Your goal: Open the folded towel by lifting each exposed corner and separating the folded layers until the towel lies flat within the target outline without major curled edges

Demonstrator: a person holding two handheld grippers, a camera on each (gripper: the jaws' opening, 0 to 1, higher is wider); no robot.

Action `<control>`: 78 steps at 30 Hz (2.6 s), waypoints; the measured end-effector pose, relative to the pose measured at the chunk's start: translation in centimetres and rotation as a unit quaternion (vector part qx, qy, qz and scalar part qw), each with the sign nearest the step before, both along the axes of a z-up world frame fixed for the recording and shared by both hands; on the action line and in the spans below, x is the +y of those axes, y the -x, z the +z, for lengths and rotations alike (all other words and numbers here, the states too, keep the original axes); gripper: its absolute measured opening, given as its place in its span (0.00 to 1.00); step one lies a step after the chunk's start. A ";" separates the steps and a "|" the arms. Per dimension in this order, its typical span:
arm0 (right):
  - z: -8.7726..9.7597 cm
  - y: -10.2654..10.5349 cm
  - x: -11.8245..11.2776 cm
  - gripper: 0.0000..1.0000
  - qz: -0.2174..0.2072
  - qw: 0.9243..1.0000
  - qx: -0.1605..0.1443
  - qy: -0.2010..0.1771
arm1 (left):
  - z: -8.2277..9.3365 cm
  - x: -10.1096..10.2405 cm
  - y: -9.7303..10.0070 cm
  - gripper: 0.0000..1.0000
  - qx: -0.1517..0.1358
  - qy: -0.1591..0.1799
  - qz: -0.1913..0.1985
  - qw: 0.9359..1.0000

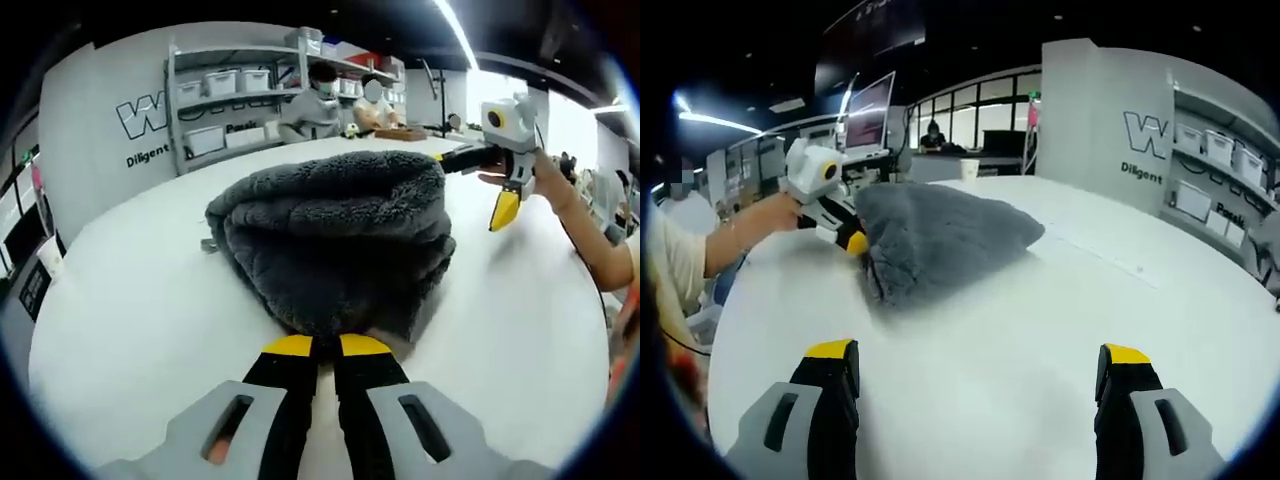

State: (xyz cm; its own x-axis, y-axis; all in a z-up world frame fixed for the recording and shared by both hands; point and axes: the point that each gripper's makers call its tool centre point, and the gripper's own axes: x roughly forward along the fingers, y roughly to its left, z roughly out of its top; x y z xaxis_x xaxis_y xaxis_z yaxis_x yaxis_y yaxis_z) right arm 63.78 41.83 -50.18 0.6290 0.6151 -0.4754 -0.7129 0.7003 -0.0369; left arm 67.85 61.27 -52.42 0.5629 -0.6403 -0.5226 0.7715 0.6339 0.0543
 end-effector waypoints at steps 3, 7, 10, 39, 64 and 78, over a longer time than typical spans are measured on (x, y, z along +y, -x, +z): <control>0.0 0.0 0.0 0.99 -0.001 1.000 -0.001 -0.001 | 0.0 0.1 -0.2 0.05 -0.002 0.000 0.007 1.000; 0.1 -0.1 -0.1 0.99 -0.003 1.000 -0.001 -0.004 | 0.3 0.1 -0.1 0.06 -0.008 0.002 0.004 1.000; 0.2 0.0 -0.1 0.99 -0.002 1.000 -0.002 -0.003 | 0.7 0.4 -0.1 0.10 -0.015 0.012 0.012 1.000; -0.9 0.0 0.0 0.99 0.000 1.000 0.008 0.023 | 3.1 2.5 3.4 0.73 -0.022 0.138 -0.028 0.990; -0.3 1.3 2.5 0.99 0.041 0.998 -0.008 0.040 | 2.8 3.4 3.7 1.00 -0.023 0.140 -0.011 0.990; 1.5 2.6 7.9 0.99 0.115 0.990 -0.063 0.053 | 1.7 3.2 4.6 1.00 -0.021 0.100 -0.022 0.995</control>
State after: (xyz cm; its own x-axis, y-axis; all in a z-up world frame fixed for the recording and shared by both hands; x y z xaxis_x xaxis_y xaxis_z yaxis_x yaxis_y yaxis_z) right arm 61.20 49.74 -48.73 0.5372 0.6995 -0.4714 -0.8376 0.5081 -0.2005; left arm 63.28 64.51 -50.74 0.5507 -0.7536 -0.3590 0.7983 0.6011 -0.0372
